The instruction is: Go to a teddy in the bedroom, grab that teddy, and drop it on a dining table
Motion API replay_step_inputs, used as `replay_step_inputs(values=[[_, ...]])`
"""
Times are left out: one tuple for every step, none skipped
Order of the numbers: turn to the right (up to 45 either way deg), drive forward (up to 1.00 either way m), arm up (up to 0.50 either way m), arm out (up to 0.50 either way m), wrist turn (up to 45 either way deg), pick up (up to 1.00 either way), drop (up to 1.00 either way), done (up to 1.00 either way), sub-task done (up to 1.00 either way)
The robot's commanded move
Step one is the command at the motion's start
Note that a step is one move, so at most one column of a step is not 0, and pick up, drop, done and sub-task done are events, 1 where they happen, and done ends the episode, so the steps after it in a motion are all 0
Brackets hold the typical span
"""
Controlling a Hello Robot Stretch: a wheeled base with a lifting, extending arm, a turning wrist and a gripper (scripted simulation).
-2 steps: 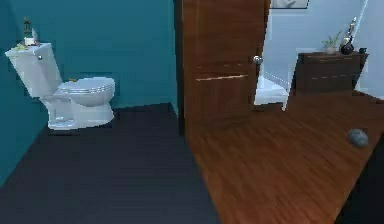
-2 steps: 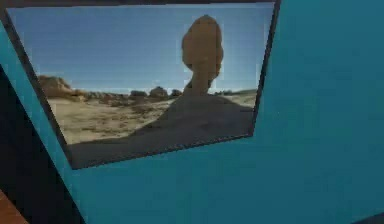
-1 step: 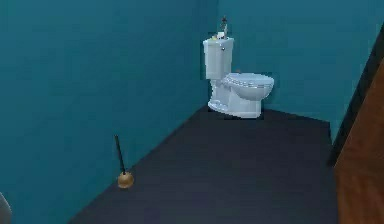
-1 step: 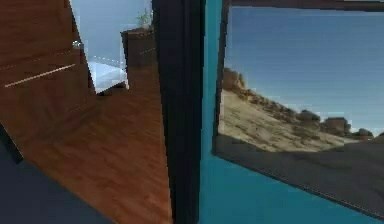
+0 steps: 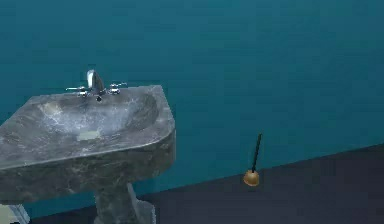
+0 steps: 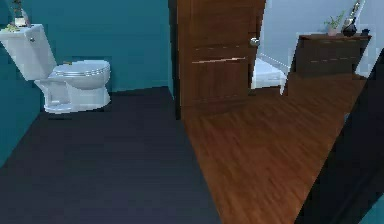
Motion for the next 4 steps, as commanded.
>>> replay_step_inputs(values=[[-15.0, 0.0, 0.0, 0.0, 0.0, 0.0, 0.0, 0.0, 0.0], [0.0, 0.1, 0.0, 0.0, 0.0, 0.0, 0.0, 0.0, 0.0], [45.0, 0.0, 0.0, 0.0, 0.0, 0.0, 0.0, 0.0, 0.0], [42.0, 0.0, 0.0, 0.0, 0.0, 0.0, 0.0, 0.0, 0.0]])
